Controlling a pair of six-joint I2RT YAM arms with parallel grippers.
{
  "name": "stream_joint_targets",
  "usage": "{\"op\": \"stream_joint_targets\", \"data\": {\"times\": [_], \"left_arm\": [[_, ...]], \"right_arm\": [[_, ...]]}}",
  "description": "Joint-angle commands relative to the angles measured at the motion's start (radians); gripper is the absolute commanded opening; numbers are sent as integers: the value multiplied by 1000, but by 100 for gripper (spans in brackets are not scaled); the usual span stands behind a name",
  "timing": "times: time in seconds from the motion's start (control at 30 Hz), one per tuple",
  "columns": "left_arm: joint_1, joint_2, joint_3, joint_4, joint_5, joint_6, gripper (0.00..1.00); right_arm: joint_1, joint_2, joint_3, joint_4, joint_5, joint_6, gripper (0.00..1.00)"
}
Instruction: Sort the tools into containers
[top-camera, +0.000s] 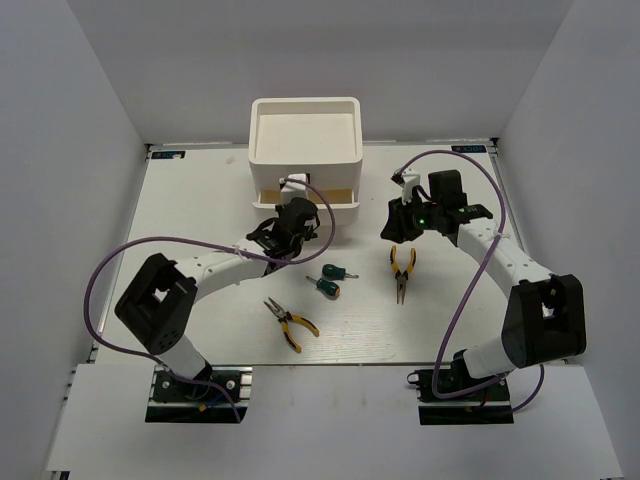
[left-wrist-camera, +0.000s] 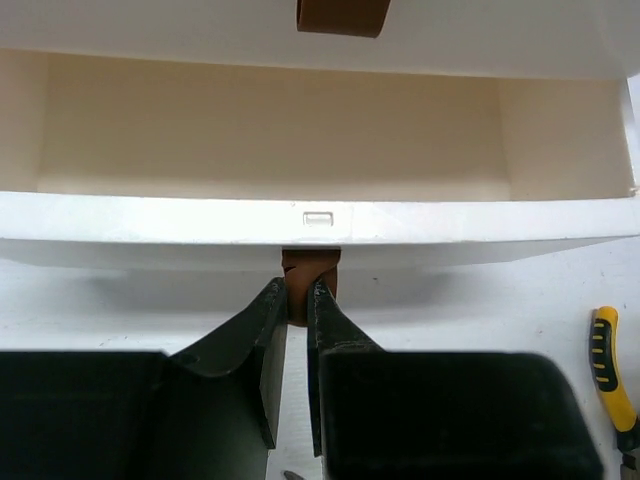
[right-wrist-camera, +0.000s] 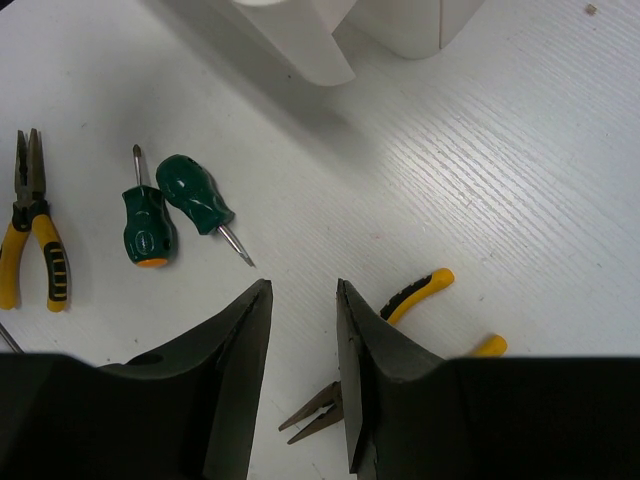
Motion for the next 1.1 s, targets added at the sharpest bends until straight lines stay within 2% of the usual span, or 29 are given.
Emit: {"op": "stream_joint_targets", "data": {"times": [0.0, 0.63, 0.73, 0.77, 0.8, 0.87, 0.93, 0.97, 1.03, 1.07], "left_arm": [[-21, -61, -29, -67, 21, 4, 0], [-58, -80, -47, -94, 21, -25, 0], [-58, -69, -21, -159, -2, -51, 0], [-58, -69, -12, -177, -2, -61, 7], [-58, -69, -3, -208, -13, -61, 18], [-58, -69, 8, -217, -22, -70, 47], [-58, -90, 8, -238, -31, -70, 59], [-58, -118, 8, -239, -31, -80, 68], [-58, -150, 8, -280, -42, -81, 75], [-58, -170, 8, -292, -42, -81, 76]], "right_arm": [[-3, -6, 37, 18, -24, -14, 39], [0, -3, 35, 15, -22, -21, 39], [0, -1, 37, 18, -18, -23, 42], [-1, -3, 35, 18, -16, -23, 44], [-1, -3, 35, 18, -15, -27, 46], [-1, 0, 37, 18, -9, -31, 48], [0, -3, 37, 7, 11, -35, 50], [-3, -9, 35, 2, 39, -38, 50], [-4, -14, 35, -16, 68, -57, 52], [-6, -17, 29, -18, 144, -55, 53]]}}
